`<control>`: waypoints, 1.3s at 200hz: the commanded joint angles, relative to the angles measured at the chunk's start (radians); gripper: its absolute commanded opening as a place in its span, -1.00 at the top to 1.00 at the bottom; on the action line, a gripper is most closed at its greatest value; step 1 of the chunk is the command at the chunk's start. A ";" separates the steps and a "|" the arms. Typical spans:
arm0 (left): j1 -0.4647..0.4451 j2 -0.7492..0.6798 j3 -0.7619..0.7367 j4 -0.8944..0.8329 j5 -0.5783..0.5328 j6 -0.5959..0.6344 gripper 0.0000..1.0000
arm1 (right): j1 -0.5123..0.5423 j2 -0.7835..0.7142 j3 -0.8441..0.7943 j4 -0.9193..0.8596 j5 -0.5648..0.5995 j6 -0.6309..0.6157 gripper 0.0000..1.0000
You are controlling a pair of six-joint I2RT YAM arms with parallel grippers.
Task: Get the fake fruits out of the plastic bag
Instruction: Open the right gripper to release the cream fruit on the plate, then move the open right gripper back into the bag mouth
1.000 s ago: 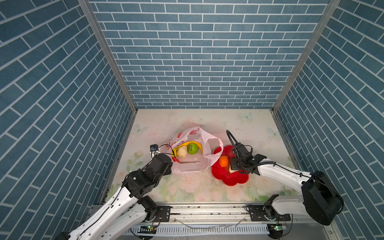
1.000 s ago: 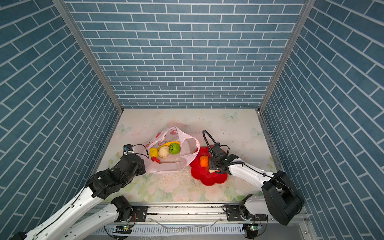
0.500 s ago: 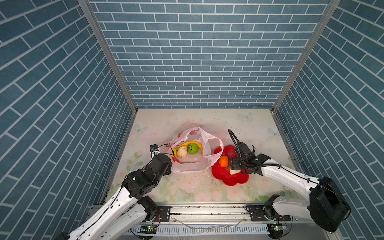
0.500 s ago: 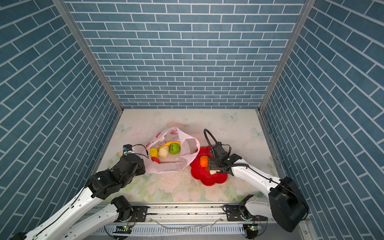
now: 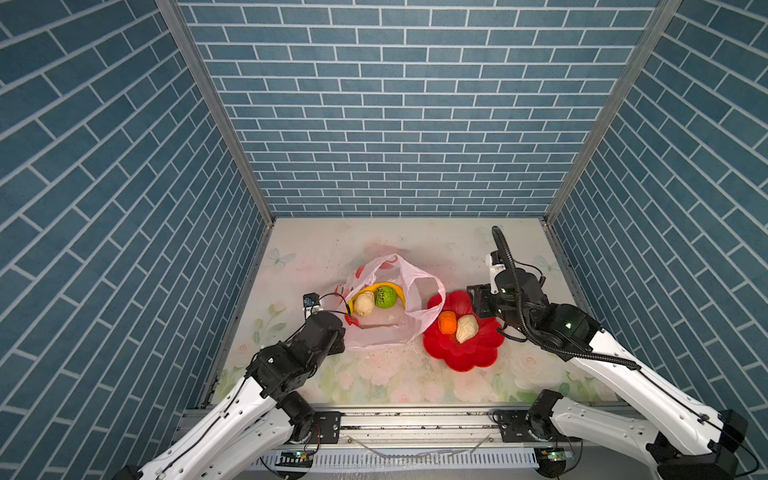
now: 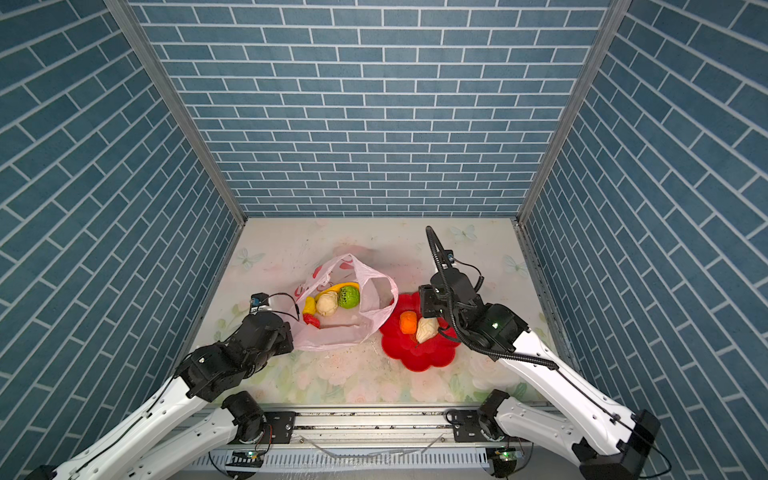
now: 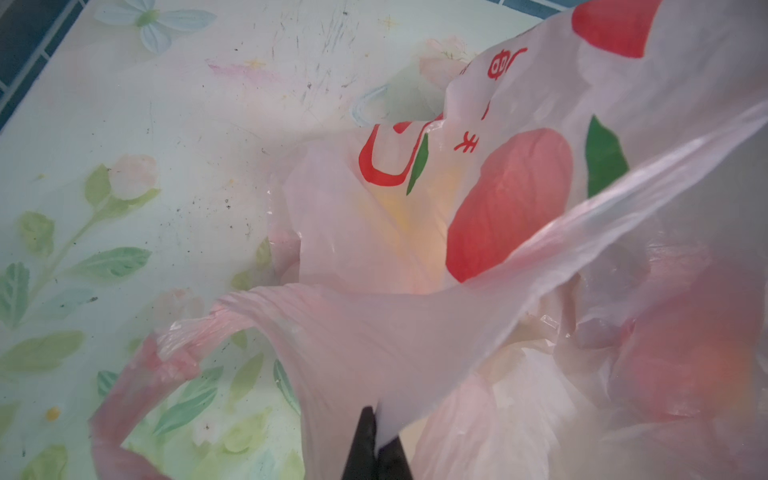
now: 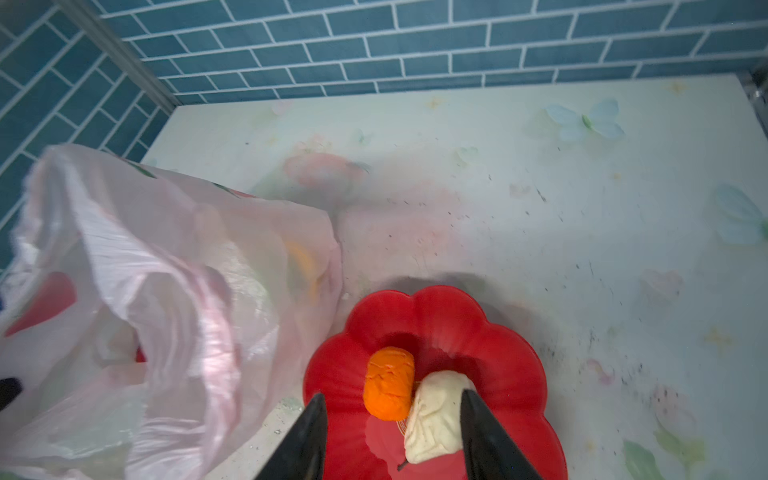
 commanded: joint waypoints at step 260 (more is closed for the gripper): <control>-0.005 -0.081 -0.123 0.065 0.026 -0.102 1.00 | 0.160 0.957 0.398 0.359 -0.058 0.026 -0.46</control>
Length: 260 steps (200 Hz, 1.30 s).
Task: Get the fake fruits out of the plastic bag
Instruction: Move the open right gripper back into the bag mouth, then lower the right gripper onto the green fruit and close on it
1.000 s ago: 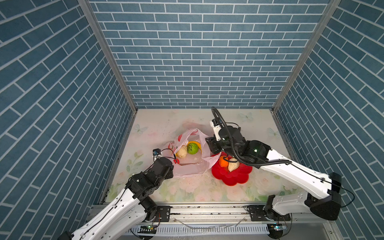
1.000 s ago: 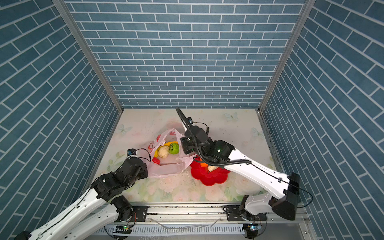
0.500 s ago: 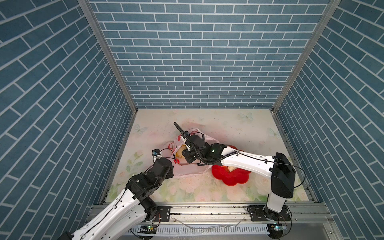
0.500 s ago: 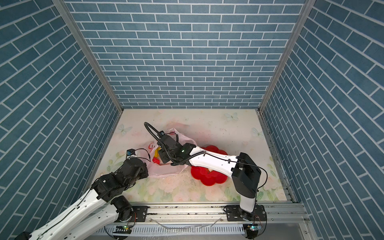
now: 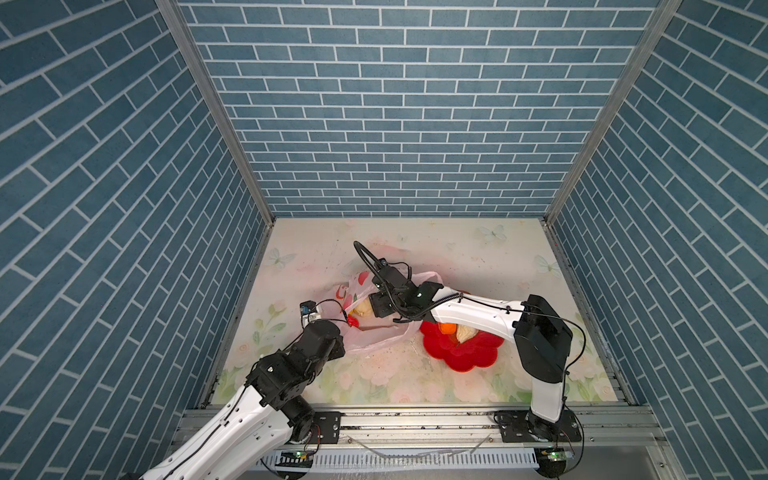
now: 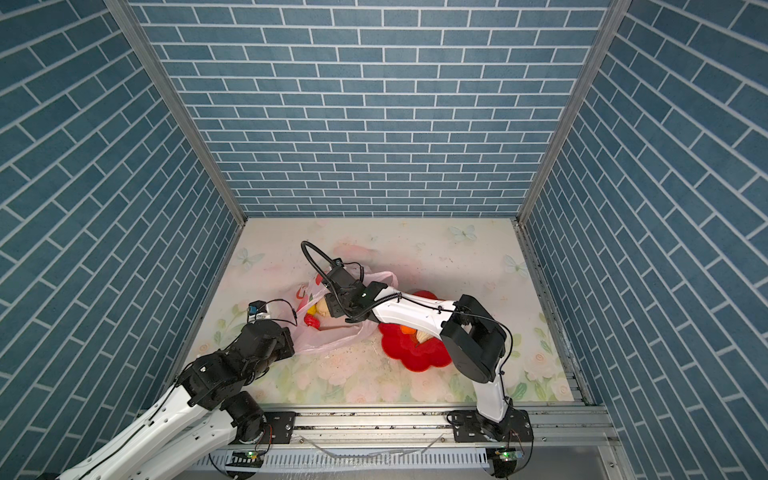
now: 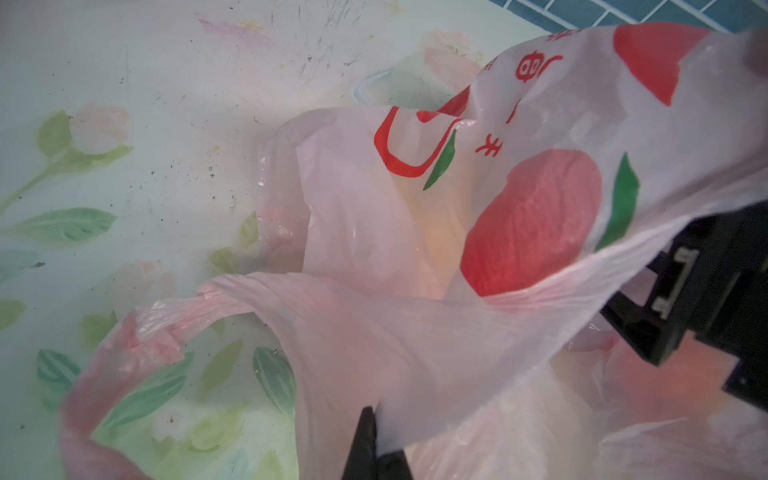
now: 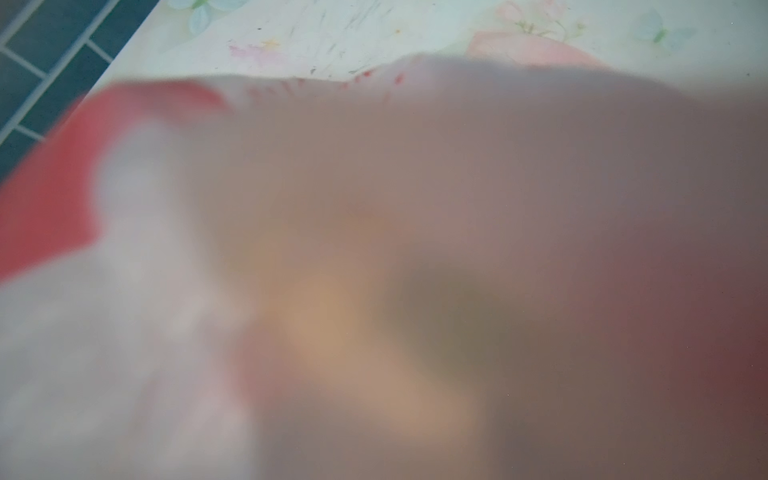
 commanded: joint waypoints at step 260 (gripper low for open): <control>-0.005 -0.004 -0.069 0.028 0.034 -0.031 1.00 | -0.100 0.199 -0.006 0.242 0.021 0.170 -0.46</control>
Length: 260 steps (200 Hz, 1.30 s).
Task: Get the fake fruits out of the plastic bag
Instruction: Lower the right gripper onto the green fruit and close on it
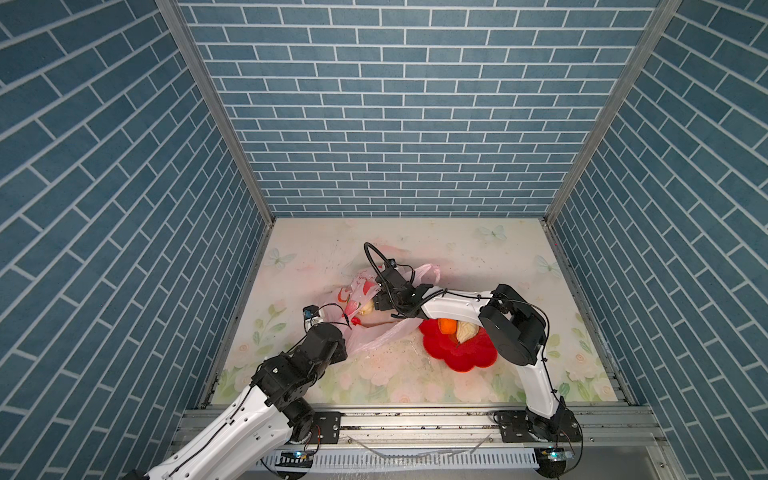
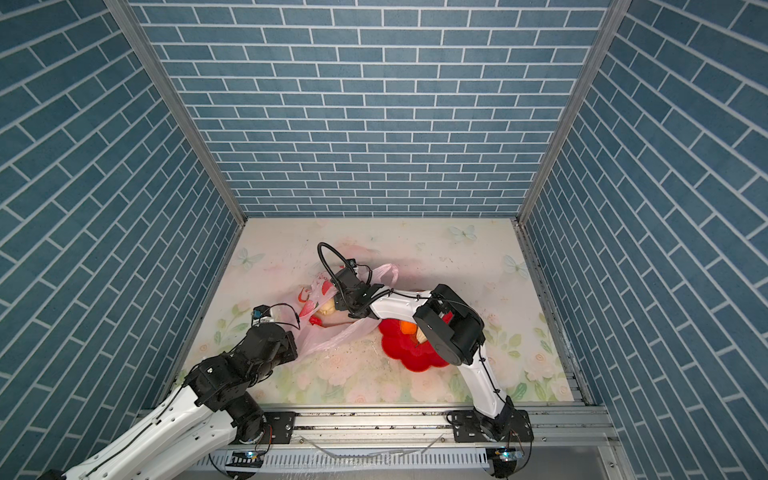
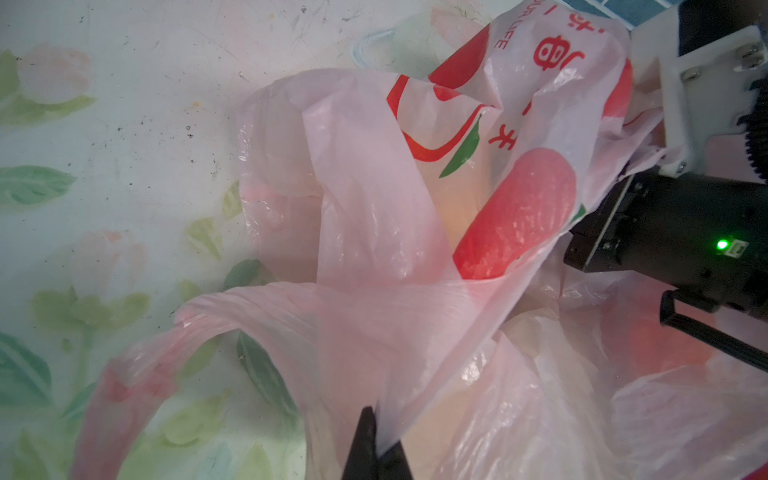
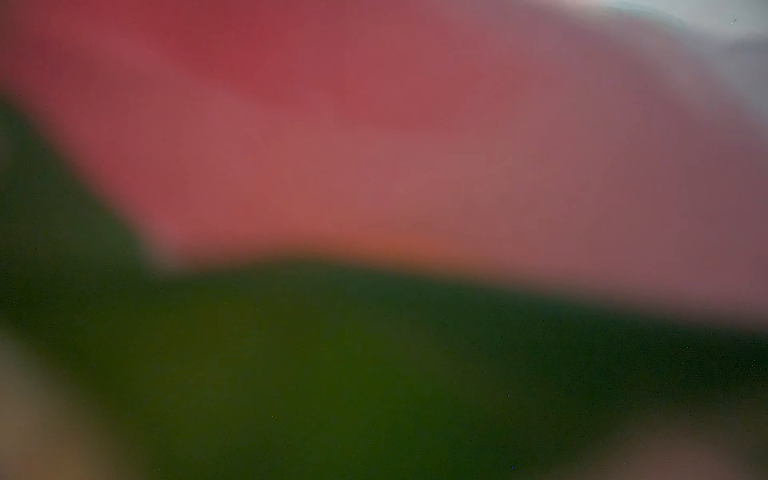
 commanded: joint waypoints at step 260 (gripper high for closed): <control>-0.004 0.135 0.140 0.031 -0.074 0.091 1.00 | 0.108 -0.339 -0.130 -0.137 -0.069 -0.096 0.24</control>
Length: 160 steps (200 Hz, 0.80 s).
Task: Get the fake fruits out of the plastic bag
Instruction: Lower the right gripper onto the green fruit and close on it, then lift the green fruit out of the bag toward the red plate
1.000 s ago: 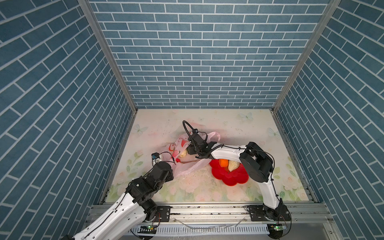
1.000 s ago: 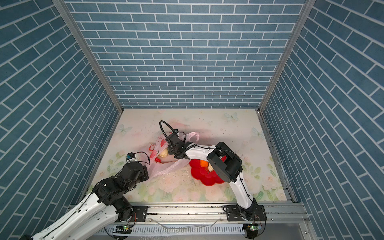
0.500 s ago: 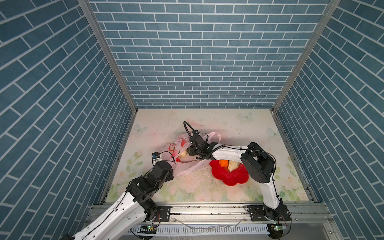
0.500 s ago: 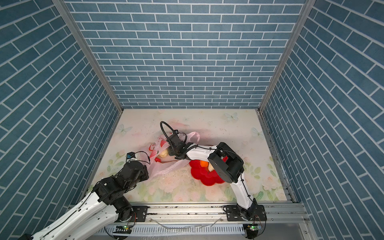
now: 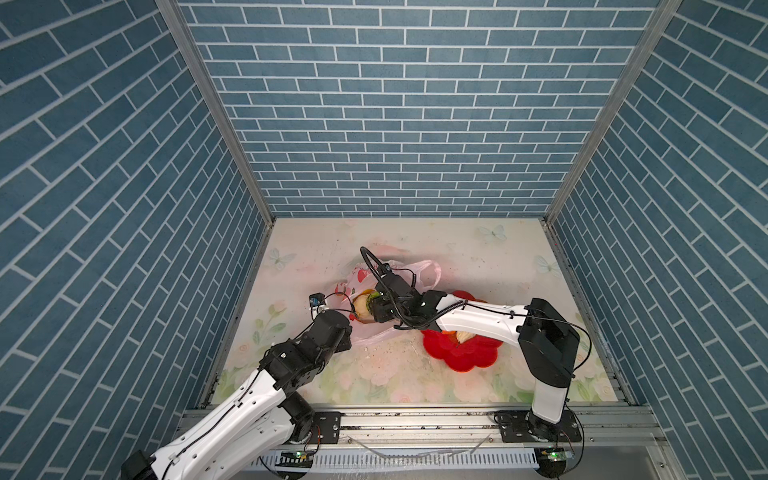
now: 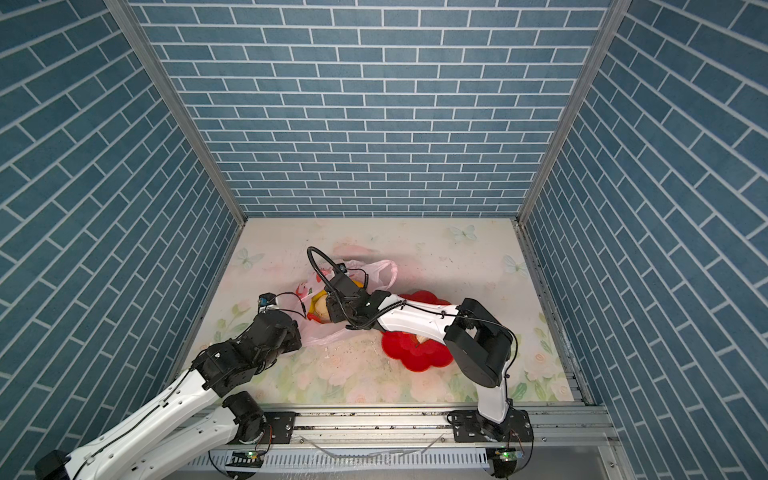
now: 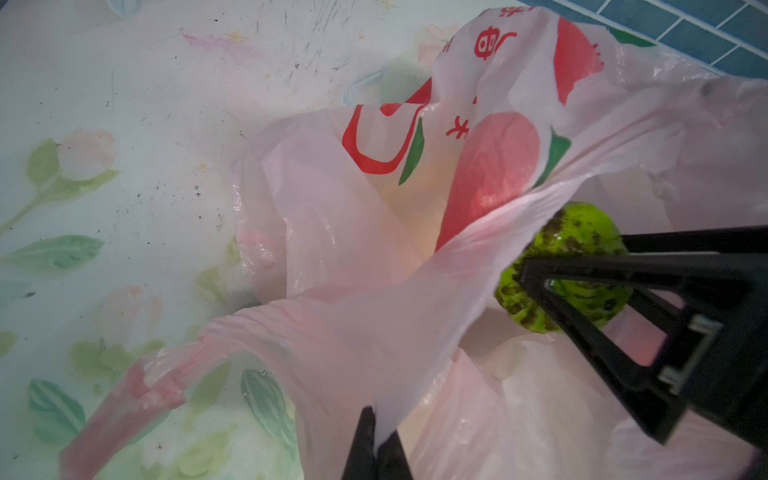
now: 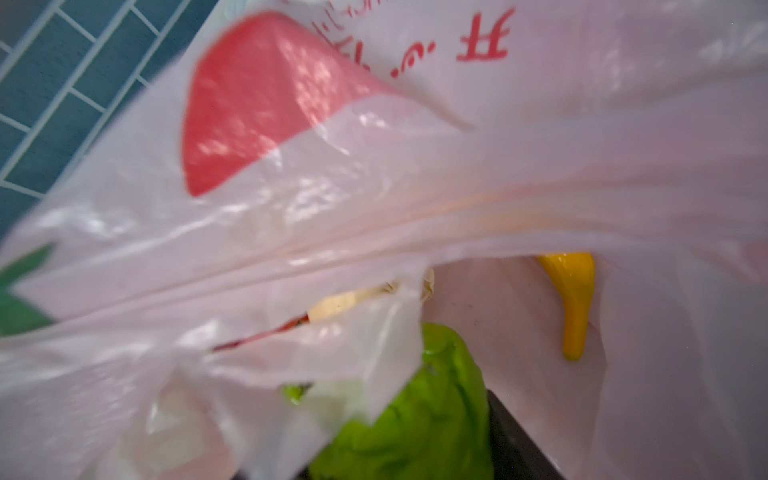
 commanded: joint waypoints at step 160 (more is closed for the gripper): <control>-0.004 -0.058 0.006 -0.014 -0.047 0.017 1.00 | -0.010 -0.466 -0.046 -0.272 0.034 -0.112 0.33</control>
